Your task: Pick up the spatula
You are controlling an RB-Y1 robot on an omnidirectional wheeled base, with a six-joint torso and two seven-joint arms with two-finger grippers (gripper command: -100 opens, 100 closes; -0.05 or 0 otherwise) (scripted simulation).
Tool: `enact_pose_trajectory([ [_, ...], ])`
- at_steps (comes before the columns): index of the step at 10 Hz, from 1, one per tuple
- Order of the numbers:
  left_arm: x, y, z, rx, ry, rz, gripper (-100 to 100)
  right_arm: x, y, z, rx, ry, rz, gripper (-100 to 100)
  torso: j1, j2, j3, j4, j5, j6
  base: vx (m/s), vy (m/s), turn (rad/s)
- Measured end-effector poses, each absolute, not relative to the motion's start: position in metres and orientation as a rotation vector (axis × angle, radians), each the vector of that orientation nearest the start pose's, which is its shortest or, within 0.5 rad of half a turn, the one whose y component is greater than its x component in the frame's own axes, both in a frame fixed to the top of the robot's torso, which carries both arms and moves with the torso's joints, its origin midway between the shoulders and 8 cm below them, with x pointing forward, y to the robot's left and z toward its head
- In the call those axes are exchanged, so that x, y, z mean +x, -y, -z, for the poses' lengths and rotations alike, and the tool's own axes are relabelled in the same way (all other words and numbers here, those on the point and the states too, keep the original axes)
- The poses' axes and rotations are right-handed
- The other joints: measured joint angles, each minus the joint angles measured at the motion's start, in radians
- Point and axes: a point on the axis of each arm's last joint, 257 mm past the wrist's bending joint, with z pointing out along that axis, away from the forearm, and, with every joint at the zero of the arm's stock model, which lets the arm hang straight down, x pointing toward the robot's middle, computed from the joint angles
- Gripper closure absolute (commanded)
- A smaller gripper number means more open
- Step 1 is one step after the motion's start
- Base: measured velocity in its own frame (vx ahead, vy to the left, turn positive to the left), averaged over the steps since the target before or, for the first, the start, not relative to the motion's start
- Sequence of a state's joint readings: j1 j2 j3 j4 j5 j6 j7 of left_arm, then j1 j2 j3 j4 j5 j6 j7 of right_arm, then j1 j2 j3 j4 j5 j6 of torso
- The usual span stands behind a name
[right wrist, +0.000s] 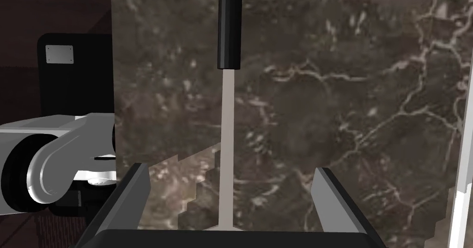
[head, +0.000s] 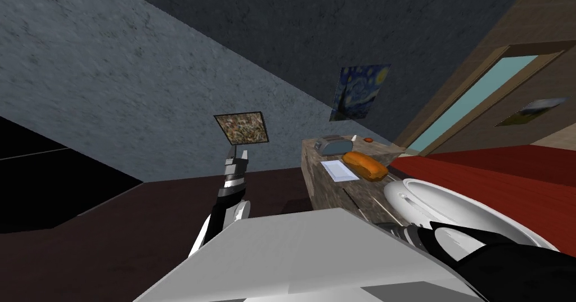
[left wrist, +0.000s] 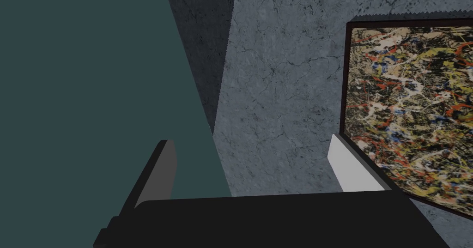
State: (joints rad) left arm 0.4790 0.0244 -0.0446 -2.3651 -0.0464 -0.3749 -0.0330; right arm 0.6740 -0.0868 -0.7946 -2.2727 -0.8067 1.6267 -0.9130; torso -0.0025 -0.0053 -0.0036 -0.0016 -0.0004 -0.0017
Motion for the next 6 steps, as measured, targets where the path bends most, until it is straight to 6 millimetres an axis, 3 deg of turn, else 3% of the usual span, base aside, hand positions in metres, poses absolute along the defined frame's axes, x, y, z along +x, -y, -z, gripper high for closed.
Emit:
enact_pose_trajectory([
  [6,0.351,-0.255,-0.044,-0.621,-0.681,1.287,0,0.092,0.425,0.355,-3.051,0.050,0.504,-100,-0.001,-0.001,0.000,0.000,0.000,-0.001,0.077,0.023,-0.108],
])
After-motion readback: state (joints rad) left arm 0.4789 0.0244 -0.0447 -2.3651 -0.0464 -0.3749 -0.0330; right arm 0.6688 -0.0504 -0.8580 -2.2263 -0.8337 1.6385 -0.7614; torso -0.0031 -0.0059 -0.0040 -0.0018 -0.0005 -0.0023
